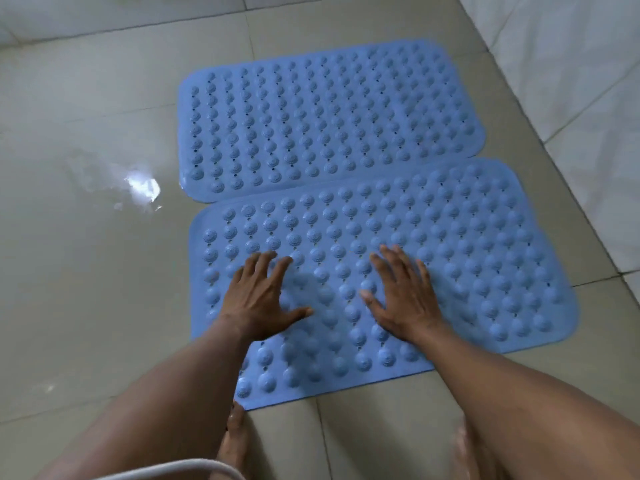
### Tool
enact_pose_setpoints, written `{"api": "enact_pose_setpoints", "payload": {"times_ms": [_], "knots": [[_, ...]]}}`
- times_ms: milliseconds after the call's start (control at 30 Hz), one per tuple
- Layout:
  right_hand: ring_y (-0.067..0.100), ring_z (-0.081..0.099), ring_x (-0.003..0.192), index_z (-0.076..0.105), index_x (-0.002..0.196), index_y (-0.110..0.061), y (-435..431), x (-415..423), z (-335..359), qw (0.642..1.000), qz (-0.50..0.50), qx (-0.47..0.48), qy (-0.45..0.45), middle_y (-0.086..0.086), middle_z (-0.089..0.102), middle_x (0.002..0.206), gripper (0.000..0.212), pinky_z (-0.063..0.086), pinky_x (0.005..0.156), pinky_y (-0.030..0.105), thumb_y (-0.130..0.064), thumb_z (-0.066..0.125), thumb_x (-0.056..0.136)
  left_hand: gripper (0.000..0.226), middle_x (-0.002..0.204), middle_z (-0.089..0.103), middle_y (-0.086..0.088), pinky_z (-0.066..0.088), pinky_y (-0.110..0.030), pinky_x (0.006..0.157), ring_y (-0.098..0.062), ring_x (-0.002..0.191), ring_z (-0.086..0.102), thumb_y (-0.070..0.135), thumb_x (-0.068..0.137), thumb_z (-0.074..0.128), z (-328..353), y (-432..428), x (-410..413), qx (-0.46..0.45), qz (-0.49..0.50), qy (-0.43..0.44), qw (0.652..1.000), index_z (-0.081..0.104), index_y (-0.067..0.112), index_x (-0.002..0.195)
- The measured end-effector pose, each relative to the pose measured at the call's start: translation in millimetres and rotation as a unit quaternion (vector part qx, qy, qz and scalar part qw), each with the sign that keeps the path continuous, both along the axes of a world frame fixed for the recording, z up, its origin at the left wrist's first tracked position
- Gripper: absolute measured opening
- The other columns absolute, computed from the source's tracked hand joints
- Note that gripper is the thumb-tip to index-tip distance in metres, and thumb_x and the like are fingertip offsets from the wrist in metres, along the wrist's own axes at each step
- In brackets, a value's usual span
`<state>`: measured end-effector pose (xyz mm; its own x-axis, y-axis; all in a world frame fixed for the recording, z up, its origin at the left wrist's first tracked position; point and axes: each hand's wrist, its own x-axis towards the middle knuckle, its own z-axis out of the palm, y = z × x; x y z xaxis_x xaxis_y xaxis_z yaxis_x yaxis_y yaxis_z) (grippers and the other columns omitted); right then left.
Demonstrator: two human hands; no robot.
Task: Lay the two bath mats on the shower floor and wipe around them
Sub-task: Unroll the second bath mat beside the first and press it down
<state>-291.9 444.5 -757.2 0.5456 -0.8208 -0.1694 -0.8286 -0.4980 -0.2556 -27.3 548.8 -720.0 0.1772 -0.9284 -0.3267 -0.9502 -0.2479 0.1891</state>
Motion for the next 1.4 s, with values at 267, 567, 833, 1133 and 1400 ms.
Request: {"api": "enact_pose_setpoints", "payload": {"times_ms": [267,567,833,1133,1400], "knots": [[0.025,0.014,0.155,0.035,0.153,-0.017,-54,-104,0,0.983,-0.181,-0.022,0.014,0.004,0.027,0.165,0.075,0.019,0.122,0.056,-0.061,0.029,0.092,0.091,0.172,-0.003,-0.001,-0.001,-0.046,0.127,-0.025,0.157,-0.012,0.078,0.09,0.021,-19,-92,-145,-0.031,-0.158,0.036,0.986,0.006,0.026,0.163],[0.027,0.035,0.148,0.048,0.145,-0.009,-72,-135,-21,0.978,-0.19,-0.09,-0.015,0.008,0.046,0.152,0.062,0.035,0.11,0.052,-0.048,0.041,0.097,0.072,0.164,0.034,-0.005,0.018,-0.05,0.126,-0.032,0.155,0.022,0.064,0.096,0.032,-53,-129,-198,-0.096,-0.203,0.026,0.974,0.039,0.024,0.155],[0.025,0.037,0.147,0.049,0.145,-0.007,-71,-133,-31,0.963,-0.23,-0.132,-0.043,0.009,0.047,0.152,0.062,0.032,0.113,0.049,-0.042,0.049,0.094,0.071,0.159,0.041,-0.001,0.017,-0.047,0.119,-0.034,0.15,0.03,0.063,0.094,0.041,-57,-131,-198,-0.13,-0.213,-0.016,0.968,0.034,0.033,0.158],[0.026,0.043,0.144,0.056,0.142,-0.01,-76,-134,-27,0.967,-0.213,-0.136,-0.027,0.006,0.053,0.149,0.056,0.036,0.106,0.05,-0.04,0.052,0.094,0.062,0.147,0.05,-0.007,0.037,-0.052,0.107,-0.038,0.139,0.041,0.05,0.088,0.053,-36,-146,-205,-0.083,-0.219,-0.024,0.972,0.054,0.026,0.146],[0.029,0.04,0.144,0.053,0.142,-0.006,-78,-125,-13,0.975,-0.211,-0.066,0.035,0.009,0.05,0.149,0.059,0.041,0.106,0.051,-0.041,0.044,0.095,0.062,0.156,0.036,-0.005,0.031,-0.051,0.113,-0.034,0.145,0.028,0.051,0.092,0.036,-9,-157,-210,0.008,-0.222,-0.024,0.975,0.043,0.029,0.15]]}}
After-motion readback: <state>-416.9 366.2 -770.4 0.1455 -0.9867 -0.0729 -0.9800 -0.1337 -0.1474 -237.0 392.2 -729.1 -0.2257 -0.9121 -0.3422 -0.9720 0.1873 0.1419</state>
